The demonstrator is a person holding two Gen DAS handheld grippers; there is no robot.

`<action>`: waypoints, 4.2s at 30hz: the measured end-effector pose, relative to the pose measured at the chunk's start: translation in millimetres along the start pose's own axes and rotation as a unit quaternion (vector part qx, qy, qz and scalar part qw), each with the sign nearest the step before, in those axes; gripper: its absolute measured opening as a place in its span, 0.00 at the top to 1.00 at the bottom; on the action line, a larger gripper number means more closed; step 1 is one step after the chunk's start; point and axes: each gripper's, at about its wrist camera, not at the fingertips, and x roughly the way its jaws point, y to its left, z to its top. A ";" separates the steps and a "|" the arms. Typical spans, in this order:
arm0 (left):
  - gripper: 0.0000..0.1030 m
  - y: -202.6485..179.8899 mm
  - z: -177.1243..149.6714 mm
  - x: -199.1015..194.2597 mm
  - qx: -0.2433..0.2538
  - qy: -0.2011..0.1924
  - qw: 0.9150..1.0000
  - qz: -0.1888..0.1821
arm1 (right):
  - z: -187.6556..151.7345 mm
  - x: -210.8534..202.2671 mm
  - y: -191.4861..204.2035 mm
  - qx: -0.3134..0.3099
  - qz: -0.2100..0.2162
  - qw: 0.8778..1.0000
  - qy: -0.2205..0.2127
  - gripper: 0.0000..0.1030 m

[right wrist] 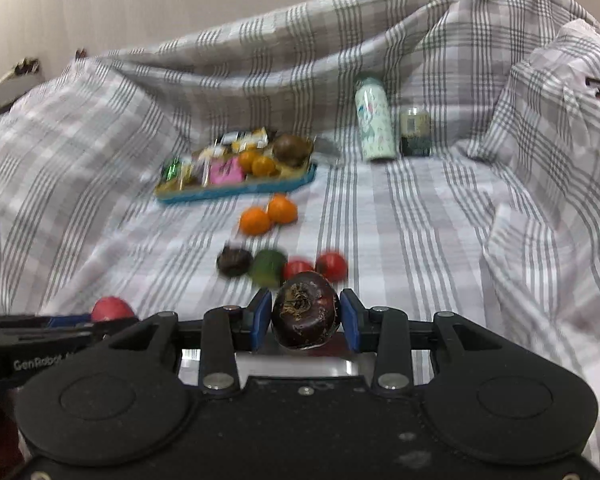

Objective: Organize fruits
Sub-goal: 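Carry the held apple and dark fruit back over the steel tray, then open the left tool to drop the apple into the tray while the right tool drops the dark fruit, then move both open tools forward to the two loose oranges, then grasp one orange with the left tool while the right tool grasps the other orange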

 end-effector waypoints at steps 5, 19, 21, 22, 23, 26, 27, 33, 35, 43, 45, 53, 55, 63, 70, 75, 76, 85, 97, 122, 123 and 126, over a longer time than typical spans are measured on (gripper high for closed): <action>0.52 -13.0 -27.0 -8.6 0.021 0.028 0.999 -0.010 | -28.4 -18.1 8.4 -0.044 -0.013 0.999 0.015 0.78; 0.52 -24.0 -53.7 9.5 0.020 0.074 0.997 -0.018 | -44.7 -4.4 -0.9 -0.009 -0.013 0.998 0.063 0.78; 0.52 -24.2 -52.9 8.5 0.022 0.072 0.997 -0.020 | -45.2 -3.8 -3.3 -0.002 -0.010 0.998 0.068 0.78; 0.52 -25.0 -53.1 8.6 0.024 0.073 0.997 -0.019 | -45.4 -3.9 -3.6 -0.001 -0.010 0.998 0.068 0.78; 0.52 -25.9 -53.0 8.6 0.027 0.075 0.997 -0.018 | -45.0 -3.4 -3.5 -0.001 -0.011 0.998 0.069 0.78; 0.52 -27.7 -53.6 7.3 0.035 0.075 0.996 -0.016 | -44.3 -3.1 -2.6 0.000 -0.009 0.998 0.069 0.78; 0.52 -28.5 -53.7 6.2 0.038 0.075 0.996 -0.016 | -44.0 -3.4 -2.2 0.000 -0.007 0.998 0.069 0.78; 0.53 -32.9 -50.9 -4.0 0.055 0.054 0.997 -0.011 | -42.6 -3.2 -0.5 -0.002 -0.003 0.998 0.067 0.78; 0.53 -35.6 -48.8 -7.3 0.061 0.045 0.997 -0.010 | -41.9 -3.1 -0.8 -0.001 -0.001 0.998 0.067 0.78; 0.53 -33.7 -40.3 -5.3 0.050 0.035 0.998 -0.008 | -38.2 -2.0 -0.8 -0.001 -0.001 0.998 0.063 0.78; 0.53 -31.3 -37.0 -3.3 0.045 0.033 0.998 -0.004 | -35.7 0.2 -1.2 -0.003 0.000 0.998 0.061 0.78; 0.53 -15.7 -9.5 9.0 0.029 0.008 0.999 0.017 | -11.4 14.0 -2.1 -0.012 -0.004 0.999 0.031 0.78; 0.53 -12.7 -0.7 12.6 0.027 -0.002 0.999 0.021 | -3.5 19.6 -3.1 -0.016 -0.007 1.000 0.023 0.78; 0.53 -4.8 38.1 32.1 0.031 -0.037 0.998 0.035 | 31.7 47.3 -2.5 -0.032 -0.014 0.999 -0.005 0.78; 0.53 1.3 72.2 60.7 0.026 -0.052 0.998 0.038 | 61.3 79.1 -2.7 -0.036 -0.014 0.999 -0.019 0.78; 0.53 11.0 93.8 85.0 0.015 -0.052 0.998 0.030 | 81.4 105.4 -5.9 -0.035 -0.018 0.999 -0.026 0.78; 0.53 12.5 97.4 90.3 0.013 -0.050 0.998 0.030 | 85.3 111.1 -7.0 -0.033 -0.018 0.999 -0.025 0.78; 0.53 14.5 114.6 129.1 0.013 -0.042 0.999 0.031 | 114.9 154.1 -7.2 -0.037 -0.027 0.998 -0.033 0.78; 0.53 -6.7 107.0 164.3 0.083 -0.023 0.996 0.015 | 112.6 190.2 -15.9 -0.016 -0.030 0.999 -0.001 0.78; 0.53 15.5 105.9 190.5 0.013 0.014 1.000 -0.008 | 108.6 203.2 -13.5 -0.010 -0.026 0.999 0.027 0.75; 0.54 17.2 106.3 189.1 0.010 0.009 1.000 0.000 | 108.4 203.6 -13.4 -0.010 -0.026 0.999 0.027 0.75; 0.54 23.3 109.0 187.2 -0.005 0.006 1.000 0.014 | 107.7 205.7 -13.3 -0.007 -0.024 0.999 0.030 0.74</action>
